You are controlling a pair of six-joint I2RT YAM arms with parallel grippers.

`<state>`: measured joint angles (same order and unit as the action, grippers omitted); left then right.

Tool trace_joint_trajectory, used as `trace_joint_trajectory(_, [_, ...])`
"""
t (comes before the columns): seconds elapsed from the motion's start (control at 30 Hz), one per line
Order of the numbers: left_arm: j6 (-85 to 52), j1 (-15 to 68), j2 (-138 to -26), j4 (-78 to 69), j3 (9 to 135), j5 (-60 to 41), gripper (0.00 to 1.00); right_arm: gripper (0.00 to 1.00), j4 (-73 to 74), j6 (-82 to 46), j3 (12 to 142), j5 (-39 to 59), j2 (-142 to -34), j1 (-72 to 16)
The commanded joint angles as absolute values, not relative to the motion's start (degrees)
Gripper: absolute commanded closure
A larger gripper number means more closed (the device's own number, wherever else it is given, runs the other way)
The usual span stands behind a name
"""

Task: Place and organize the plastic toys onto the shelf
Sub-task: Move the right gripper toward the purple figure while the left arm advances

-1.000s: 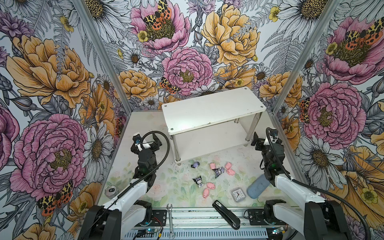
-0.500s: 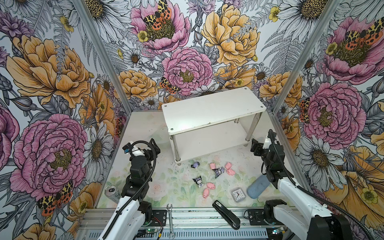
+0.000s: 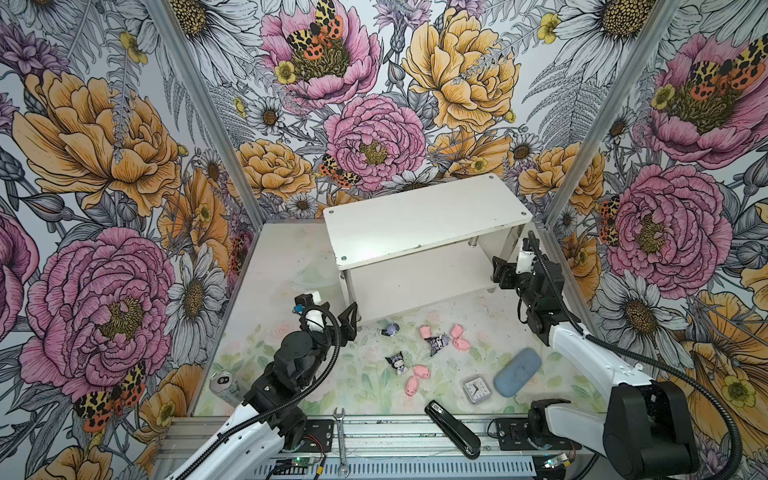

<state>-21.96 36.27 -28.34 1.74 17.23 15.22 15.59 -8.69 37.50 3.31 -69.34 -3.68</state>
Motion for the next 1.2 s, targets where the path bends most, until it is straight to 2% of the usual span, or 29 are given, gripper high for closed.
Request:
trace_joint_trajectory(0.0, [-18.4, 36.6, -34.3, -2.2, 19.6, 10.0, 0.16, 0.27, 17.7, -6.9, 40.4, 5.0, -71.1, -3.1])
trace_joint_trajectory(0.17, [-15.9, 36.0, -44.0, -7.7, 23.1, 9.9, 0.33, 0.29, 19.2, -6.9, 41.9, 5.2, -73.4, -2.8])
trace_joint_trajectory(0.27, [-14.9, 34.6, -49.8, -9.5, 26.1, 9.6, 0.39, 0.32, 19.7, -6.8, 42.3, 5.4, -74.4, -2.7])
trace_joint_trajectory(0.4, [-15.1, 29.4, -57.3, -12.1, 30.0, 3.3, 0.53, 0.37, 21.2, -7.0, 42.0, 5.3, -74.8, -2.6])
trace_joint_trajectory(0.7, [-15.0, 23.6, -73.7, -20.1, 39.3, -5.0, 0.66, 0.40, 22.2, -6.9, 40.9, 4.6, -72.3, -2.5])
trace_joint_trajectory(0.83, [-16.2, 22.8, -81.1, -22.3, 44.8, -7.4, 0.66, 0.40, 21.9, -6.5, 40.2, 3.8, -70.9, -2.5])
trace_joint_trajectory(1.0, [-18.8, 20.6, -86.2, -24.8, 48.0, -9.7, 0.54, 0.39, 19.6, -6.8, 39.1, 4.2, -69.0, -2.7])
trace_joint_trajectory(1.17, [-19.3, 19.3, -83.9, -24.4, 46.7, -9.3, 0.41, 0.39, 12.2, -7.0, 37.4, 0.9, -64.2, -6.2])
